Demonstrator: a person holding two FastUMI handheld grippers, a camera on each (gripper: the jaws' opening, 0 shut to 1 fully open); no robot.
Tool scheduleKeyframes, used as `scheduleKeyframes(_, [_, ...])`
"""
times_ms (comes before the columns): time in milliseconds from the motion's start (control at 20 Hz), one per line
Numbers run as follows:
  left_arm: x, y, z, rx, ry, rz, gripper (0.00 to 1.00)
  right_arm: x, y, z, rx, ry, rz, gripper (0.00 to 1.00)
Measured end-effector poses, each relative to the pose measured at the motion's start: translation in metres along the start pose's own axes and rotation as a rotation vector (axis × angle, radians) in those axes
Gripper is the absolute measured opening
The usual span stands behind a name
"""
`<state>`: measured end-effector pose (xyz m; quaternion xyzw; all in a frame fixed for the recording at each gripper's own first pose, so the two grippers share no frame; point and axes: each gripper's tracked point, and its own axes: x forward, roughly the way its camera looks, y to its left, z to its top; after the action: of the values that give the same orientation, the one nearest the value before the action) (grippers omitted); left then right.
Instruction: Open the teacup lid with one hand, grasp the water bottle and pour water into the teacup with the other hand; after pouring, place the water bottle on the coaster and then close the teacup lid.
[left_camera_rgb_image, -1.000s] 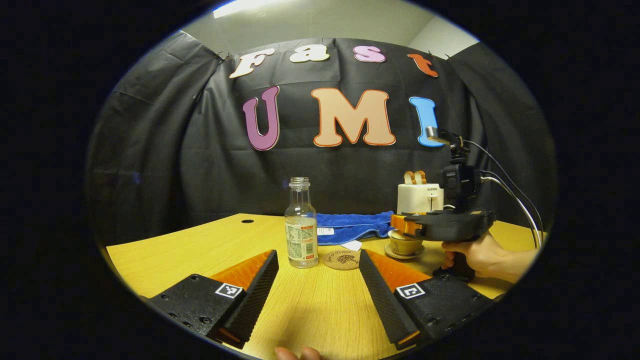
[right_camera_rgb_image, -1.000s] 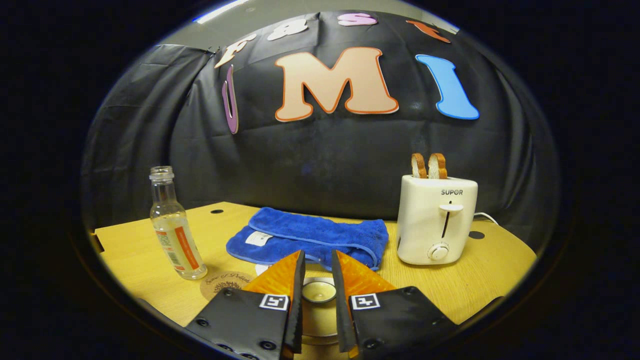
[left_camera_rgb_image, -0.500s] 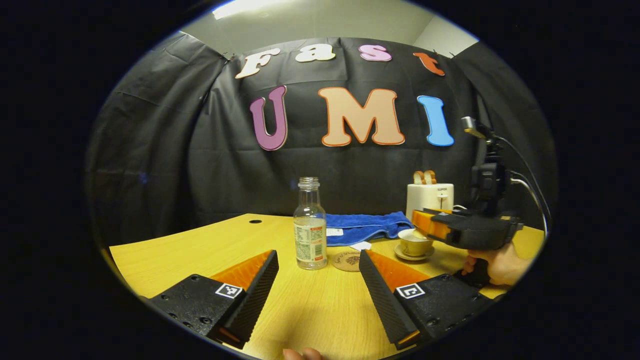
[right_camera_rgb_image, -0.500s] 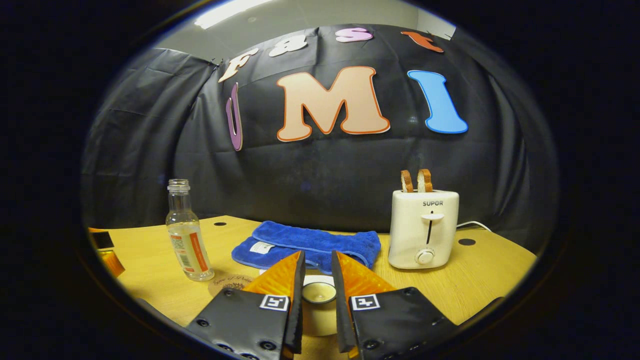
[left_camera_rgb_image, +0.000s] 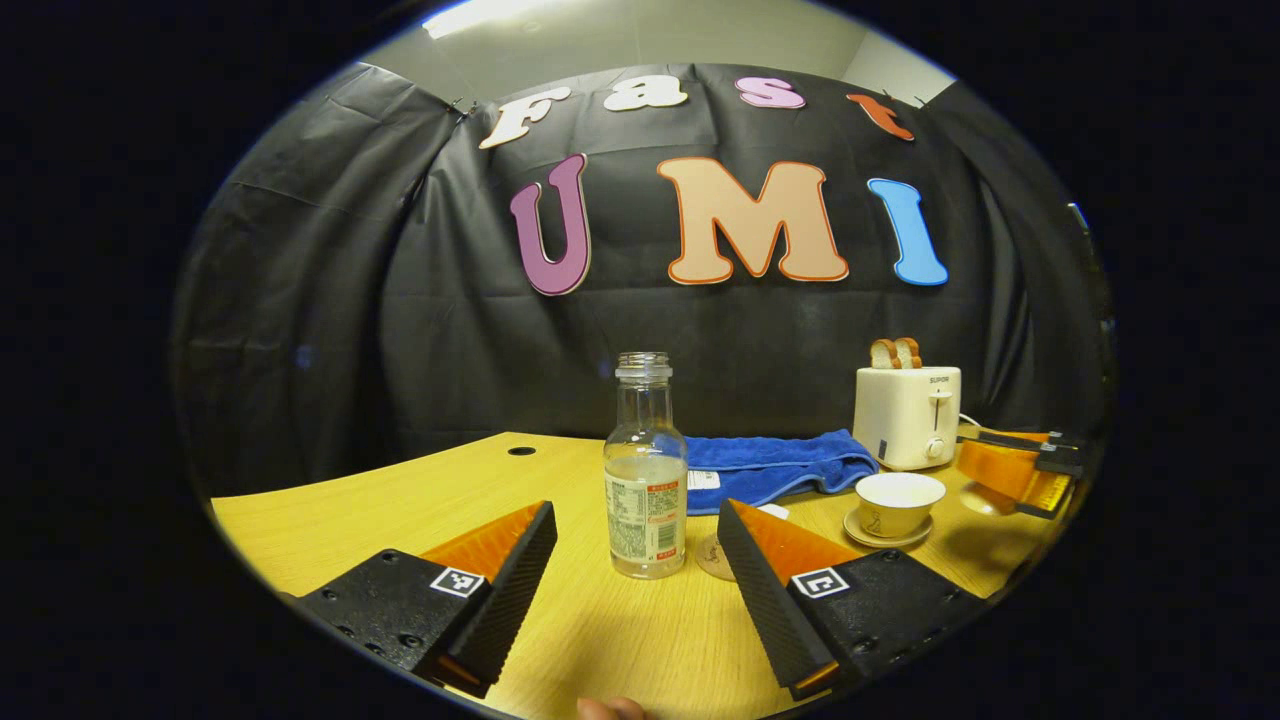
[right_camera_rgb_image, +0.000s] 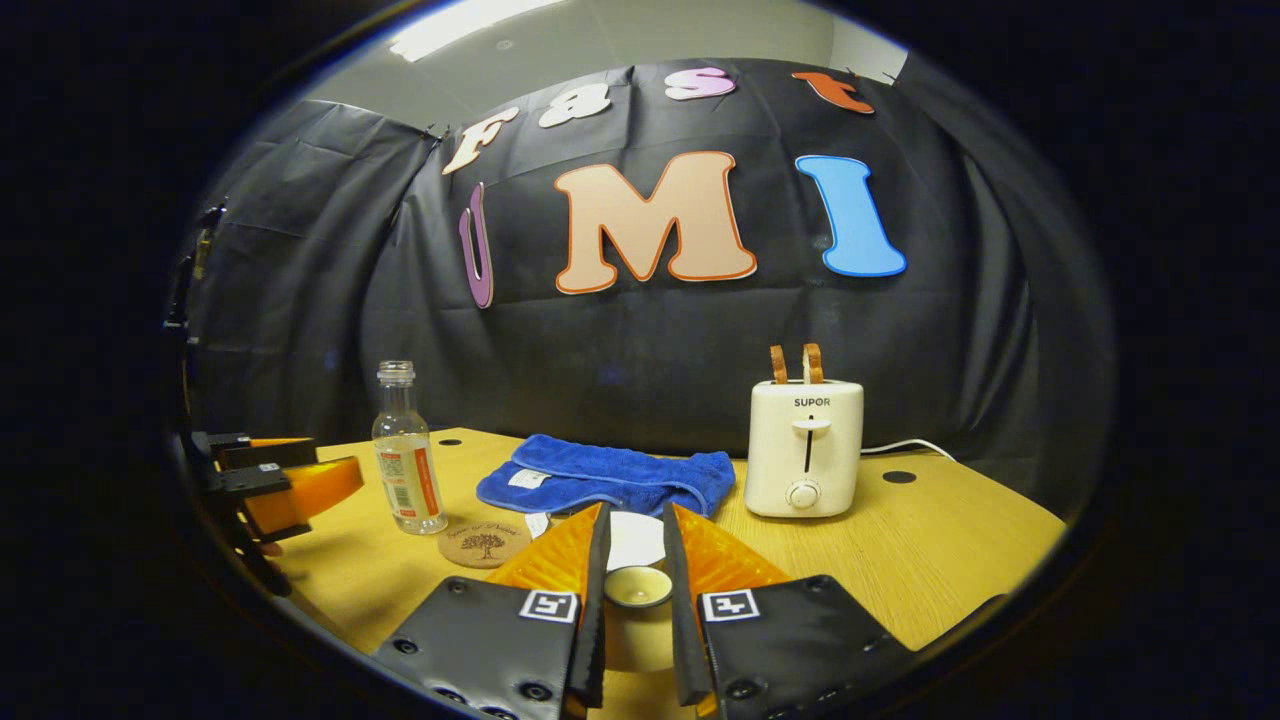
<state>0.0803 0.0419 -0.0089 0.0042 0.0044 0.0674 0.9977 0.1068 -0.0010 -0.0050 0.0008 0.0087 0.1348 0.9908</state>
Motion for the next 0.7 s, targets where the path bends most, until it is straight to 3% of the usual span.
scheduleKeyframes(700, [0.082, 0.001, 0.001, 0.001, -0.009, 0.01, 0.94, -0.004, 0.0, 0.0, -0.001, 0.006, 0.0, 0.31])
